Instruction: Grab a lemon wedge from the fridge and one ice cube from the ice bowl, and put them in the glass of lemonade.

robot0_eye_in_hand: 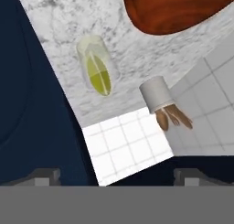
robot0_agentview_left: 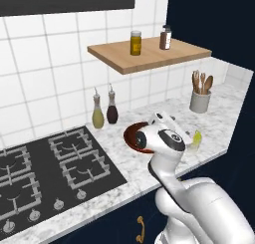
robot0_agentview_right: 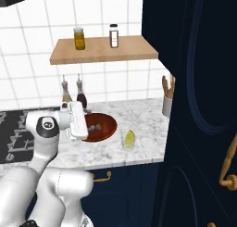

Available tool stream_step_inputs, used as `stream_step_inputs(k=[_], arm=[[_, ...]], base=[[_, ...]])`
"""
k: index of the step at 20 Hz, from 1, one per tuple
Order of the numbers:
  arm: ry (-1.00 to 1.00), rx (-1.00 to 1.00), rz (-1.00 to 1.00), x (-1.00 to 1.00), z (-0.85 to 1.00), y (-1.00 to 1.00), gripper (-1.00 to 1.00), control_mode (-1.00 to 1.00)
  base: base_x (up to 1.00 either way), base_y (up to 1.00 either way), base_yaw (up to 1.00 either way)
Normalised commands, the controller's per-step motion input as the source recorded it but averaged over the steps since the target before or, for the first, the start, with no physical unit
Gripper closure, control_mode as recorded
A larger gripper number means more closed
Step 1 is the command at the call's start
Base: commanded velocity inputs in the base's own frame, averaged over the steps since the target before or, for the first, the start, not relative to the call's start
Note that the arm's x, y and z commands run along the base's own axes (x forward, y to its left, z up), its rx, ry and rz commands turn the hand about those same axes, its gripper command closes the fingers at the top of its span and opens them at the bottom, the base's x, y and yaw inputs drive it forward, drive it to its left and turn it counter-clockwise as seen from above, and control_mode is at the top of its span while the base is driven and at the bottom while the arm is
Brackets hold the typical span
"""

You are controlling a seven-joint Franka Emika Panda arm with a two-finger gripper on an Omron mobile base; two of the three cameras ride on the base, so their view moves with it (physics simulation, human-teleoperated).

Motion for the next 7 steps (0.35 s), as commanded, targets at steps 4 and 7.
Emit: stream_step_inputs(k=[4,7], arm=[[-0.11,0.0,0.0,-0.31,0.53,0.99,-1.0,-1.0],[-0.1,0.0,0.01,-0.24,0.37,0.99,-1.0,-1.0]], base=[[0.0,0.0,0.0],[0.0,0.0,0.0]])
